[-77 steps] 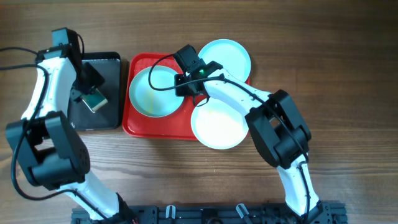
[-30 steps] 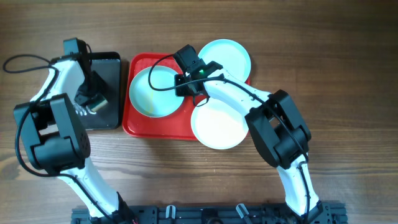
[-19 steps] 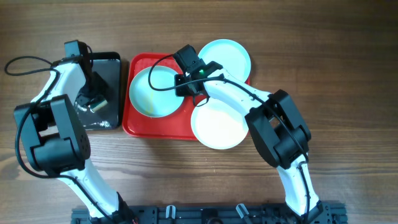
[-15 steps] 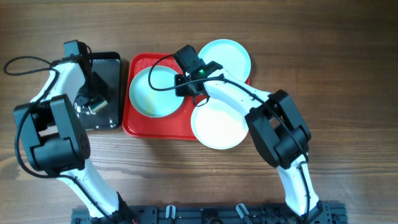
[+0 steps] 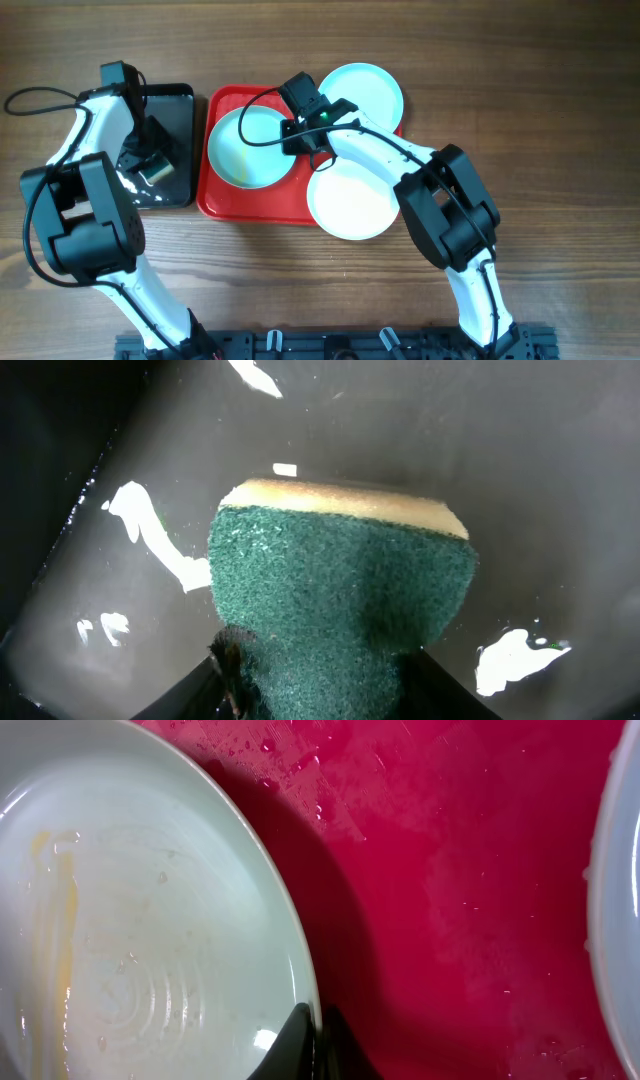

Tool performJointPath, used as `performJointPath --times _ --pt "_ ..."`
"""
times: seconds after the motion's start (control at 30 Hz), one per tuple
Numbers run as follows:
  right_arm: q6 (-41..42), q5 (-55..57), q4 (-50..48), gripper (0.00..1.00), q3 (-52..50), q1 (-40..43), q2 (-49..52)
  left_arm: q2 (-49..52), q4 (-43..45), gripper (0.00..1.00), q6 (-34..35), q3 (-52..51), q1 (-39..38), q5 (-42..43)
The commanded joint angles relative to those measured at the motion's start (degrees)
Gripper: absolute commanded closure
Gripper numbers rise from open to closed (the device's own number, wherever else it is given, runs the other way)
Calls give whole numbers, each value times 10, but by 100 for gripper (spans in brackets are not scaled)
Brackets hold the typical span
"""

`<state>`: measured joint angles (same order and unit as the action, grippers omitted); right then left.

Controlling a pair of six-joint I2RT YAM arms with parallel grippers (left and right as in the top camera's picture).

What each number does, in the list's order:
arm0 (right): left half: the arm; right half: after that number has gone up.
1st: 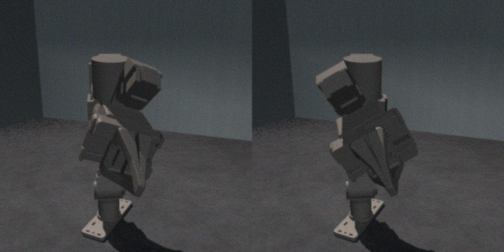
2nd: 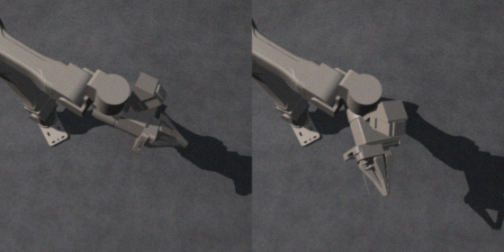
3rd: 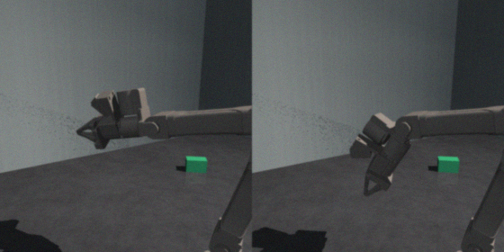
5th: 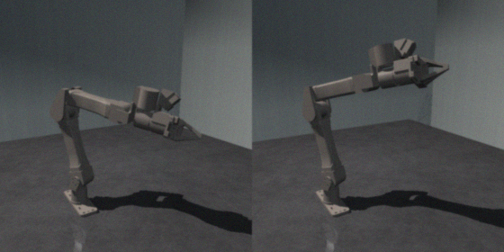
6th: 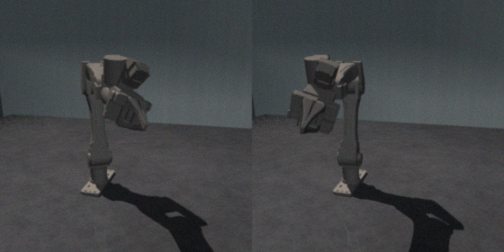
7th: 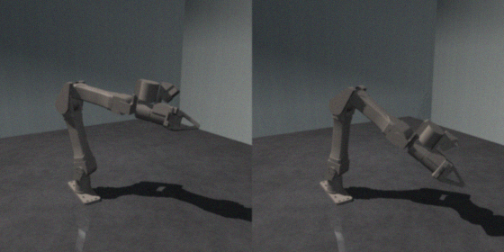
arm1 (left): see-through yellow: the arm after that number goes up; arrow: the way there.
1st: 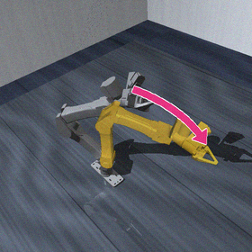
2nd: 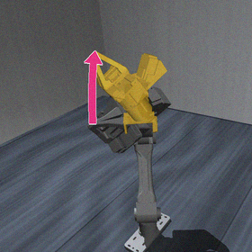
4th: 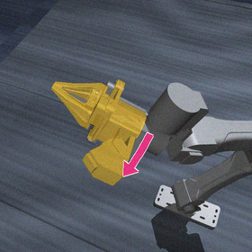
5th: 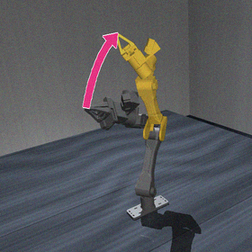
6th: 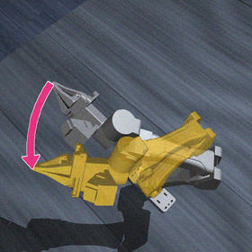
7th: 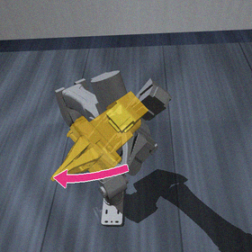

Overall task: Clean dirty plates on tray and stack at the side
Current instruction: 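Lift the sponge with the left gripper while right gripper holds plate rim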

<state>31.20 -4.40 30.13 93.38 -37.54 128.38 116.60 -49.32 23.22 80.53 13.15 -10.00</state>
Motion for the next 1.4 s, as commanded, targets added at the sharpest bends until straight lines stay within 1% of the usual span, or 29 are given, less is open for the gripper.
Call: performJointPath --times 0.0,0.2,0.57,0.67,0.83,0.87,0.93,0.97,1.0,1.03,1.07,1.1,1.37 --pt "-12 25 7 94 -4 -1 26 2 -2 59 -5 12 3 3" --pt "-12 25 6 94 -4 -1 26 -3 -9 62 -5 13 2 3" --pt "-12 24 6 94 -4 -1 26 -40 -16 62 -5 13 2 3" --pt "-12 24 6 94 -4 -1 26 -42 -16 66 -5 13 2 3" --pt "-12 24 6 94 -4 -1 26 -43 -22 66 -5 13 2 3" --pt "-12 24 6 94 -4 -1 26 -43 -22 65 -5 13 2 3" --pt "-12 24 6 94 -4 -1 26 -43 -23 60 -5 13 2 3" --pt "-12 24 6 94 -4 -1 26 -43 -24 56 -5 13 2 3" --pt "-12 24 6 93 -4 -1 26 -43 -26 49 -5 13 2 3" --pt "-12 24 6 93 -4 -1 26 -43 -26 54 -5 13 2 3" --pt "-12 24 6 93 -4 -1 26 -43 -26 62 -5 13 2 3" --pt "-12 24 6 94 -4 -1 26 -43 -26 67 -5 13 2 3" --pt "-13 25 6 93 -4 -1 26 -43 -22 68 -5 12 2 3"
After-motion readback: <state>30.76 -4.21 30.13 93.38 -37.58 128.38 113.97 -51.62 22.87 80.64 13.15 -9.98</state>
